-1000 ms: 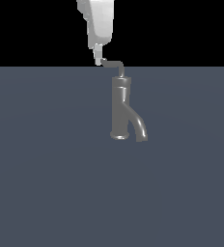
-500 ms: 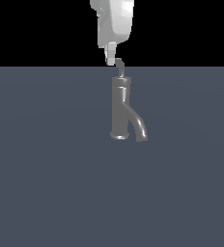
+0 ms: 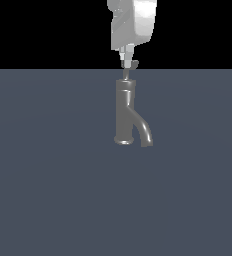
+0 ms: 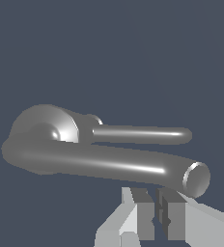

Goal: Turn on the faucet by rotating a designated handle.

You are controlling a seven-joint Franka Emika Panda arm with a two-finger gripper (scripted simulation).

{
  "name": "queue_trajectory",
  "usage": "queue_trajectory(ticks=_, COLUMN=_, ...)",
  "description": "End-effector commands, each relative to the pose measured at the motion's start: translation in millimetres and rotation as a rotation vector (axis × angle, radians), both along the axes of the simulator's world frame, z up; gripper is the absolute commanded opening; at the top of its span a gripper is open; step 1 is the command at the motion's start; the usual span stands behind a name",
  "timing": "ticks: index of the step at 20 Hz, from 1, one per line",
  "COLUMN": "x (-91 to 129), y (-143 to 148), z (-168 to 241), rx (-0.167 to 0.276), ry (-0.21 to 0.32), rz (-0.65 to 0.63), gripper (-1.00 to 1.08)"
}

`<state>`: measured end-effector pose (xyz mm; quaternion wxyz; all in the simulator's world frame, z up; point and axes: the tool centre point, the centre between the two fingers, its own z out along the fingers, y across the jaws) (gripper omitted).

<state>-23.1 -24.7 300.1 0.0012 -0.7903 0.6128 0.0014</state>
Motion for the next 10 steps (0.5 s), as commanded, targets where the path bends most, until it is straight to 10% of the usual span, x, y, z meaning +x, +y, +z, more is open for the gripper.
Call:
queue_trajectory(ticks=1, x=2, y=-33, z=0, rx=-0.004, ry=-0.002, rz=-0.031, gripper=-1.0)
queue_trajectory(ticks=10, x=10, y=-35, z=0, rx=0.003, ry=0.001, rz=0.005, gripper=-1.0)
